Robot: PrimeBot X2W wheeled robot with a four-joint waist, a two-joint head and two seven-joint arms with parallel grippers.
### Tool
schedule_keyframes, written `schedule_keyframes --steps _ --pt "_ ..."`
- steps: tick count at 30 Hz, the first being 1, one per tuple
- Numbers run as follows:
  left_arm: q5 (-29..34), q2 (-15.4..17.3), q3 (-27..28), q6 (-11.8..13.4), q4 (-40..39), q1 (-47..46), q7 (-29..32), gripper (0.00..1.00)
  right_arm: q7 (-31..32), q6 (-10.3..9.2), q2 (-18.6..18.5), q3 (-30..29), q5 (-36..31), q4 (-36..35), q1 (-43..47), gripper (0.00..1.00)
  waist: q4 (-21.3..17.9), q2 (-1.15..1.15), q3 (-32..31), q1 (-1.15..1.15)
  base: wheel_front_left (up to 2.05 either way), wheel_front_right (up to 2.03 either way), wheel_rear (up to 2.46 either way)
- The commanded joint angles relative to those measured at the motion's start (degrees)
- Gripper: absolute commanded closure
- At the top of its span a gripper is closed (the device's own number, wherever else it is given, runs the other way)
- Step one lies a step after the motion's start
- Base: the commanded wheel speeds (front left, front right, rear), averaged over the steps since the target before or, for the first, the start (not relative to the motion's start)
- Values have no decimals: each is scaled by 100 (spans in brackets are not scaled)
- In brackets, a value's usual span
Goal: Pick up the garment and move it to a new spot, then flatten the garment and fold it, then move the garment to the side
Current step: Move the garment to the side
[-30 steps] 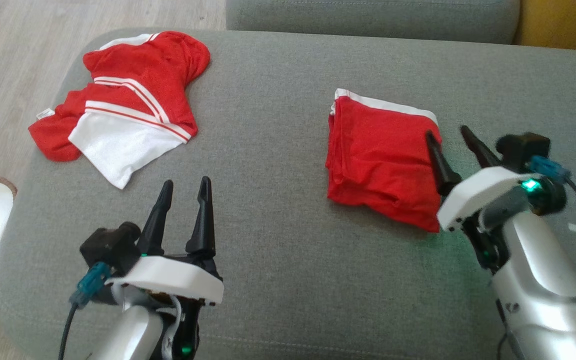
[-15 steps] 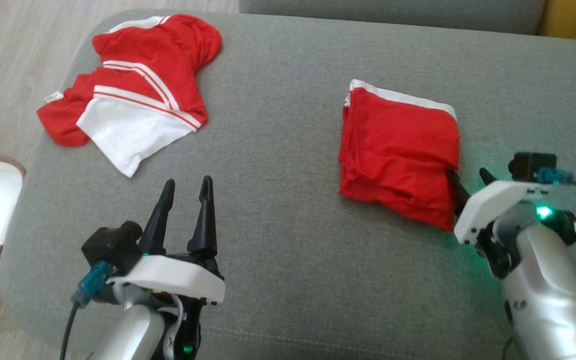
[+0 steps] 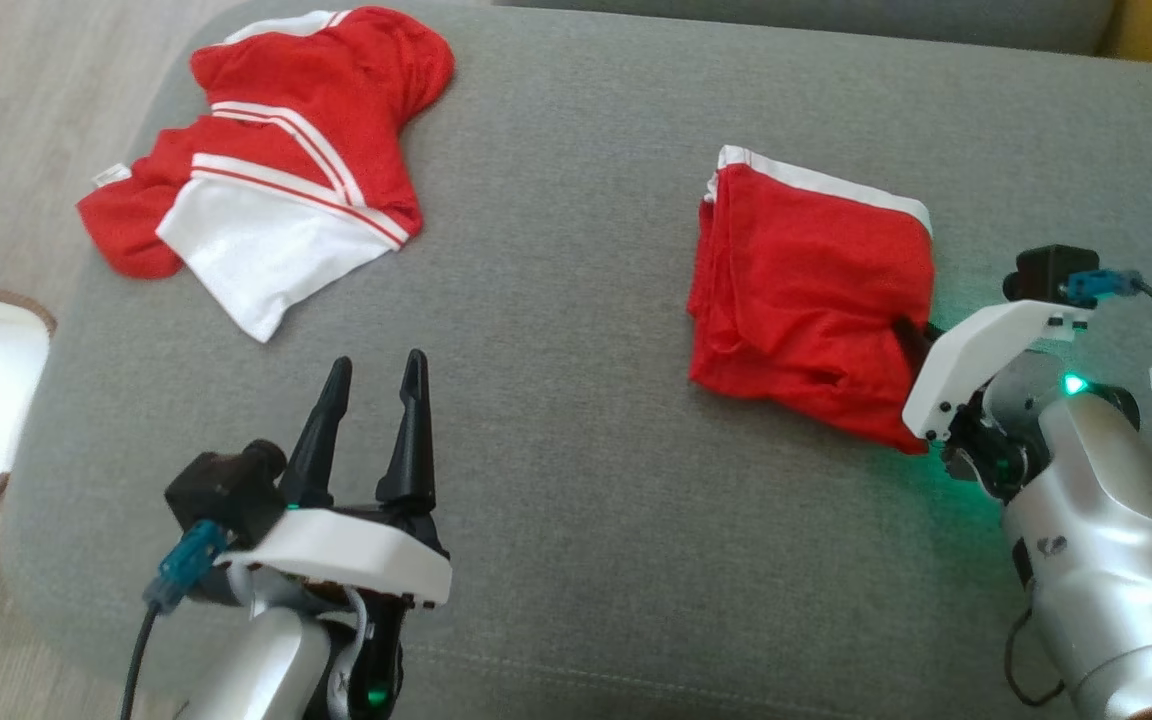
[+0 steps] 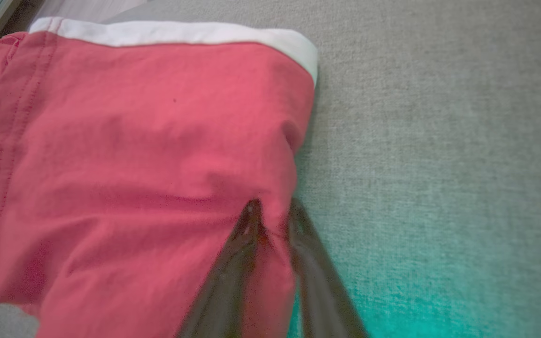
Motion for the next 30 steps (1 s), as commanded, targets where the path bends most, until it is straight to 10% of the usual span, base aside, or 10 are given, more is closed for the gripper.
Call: schedule_keyframes --steps 1,20,30 --pt "42 50 193 -25 -159 -297 -58 0 18 -5 -24 176 75 -111 -159 100 -59 0 31 0 0 0 0" --pt "313 324 176 65 -399 -662 108 0 -668 -5 -540 991 265 -697 -700 100 -2411 0 747 0 0 0 0" --pt "356 389 100 69 -406 -757 241 0 -940 -5 -474 980 174 -429 -916 100 -2660 0 812 0 0 0 0"
